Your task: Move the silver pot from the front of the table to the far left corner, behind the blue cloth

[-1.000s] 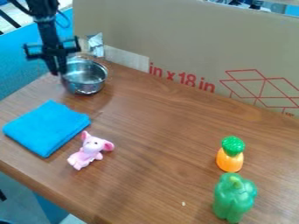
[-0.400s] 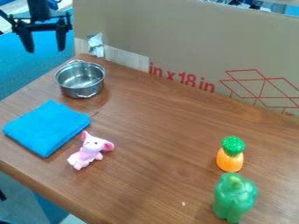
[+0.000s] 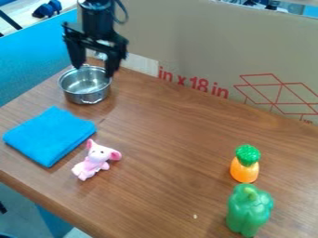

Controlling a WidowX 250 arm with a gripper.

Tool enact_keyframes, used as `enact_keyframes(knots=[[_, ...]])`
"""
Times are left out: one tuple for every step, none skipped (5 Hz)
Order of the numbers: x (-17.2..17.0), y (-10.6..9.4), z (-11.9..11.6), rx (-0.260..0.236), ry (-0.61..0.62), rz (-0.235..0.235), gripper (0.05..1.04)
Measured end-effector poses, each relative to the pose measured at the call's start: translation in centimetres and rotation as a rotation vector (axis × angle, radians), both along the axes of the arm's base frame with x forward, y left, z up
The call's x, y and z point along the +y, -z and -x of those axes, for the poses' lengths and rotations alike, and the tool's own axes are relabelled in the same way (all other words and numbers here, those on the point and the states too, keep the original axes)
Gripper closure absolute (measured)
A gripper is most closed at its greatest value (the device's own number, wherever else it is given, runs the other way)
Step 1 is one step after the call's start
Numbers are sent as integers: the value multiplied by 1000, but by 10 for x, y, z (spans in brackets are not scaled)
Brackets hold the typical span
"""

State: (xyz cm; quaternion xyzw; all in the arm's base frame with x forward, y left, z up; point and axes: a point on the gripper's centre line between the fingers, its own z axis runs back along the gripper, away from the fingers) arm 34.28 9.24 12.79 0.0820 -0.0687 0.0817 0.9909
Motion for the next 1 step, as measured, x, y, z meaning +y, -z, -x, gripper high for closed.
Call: enact_keyframes(knots=[[-39,11,30,52,232,43,78]])
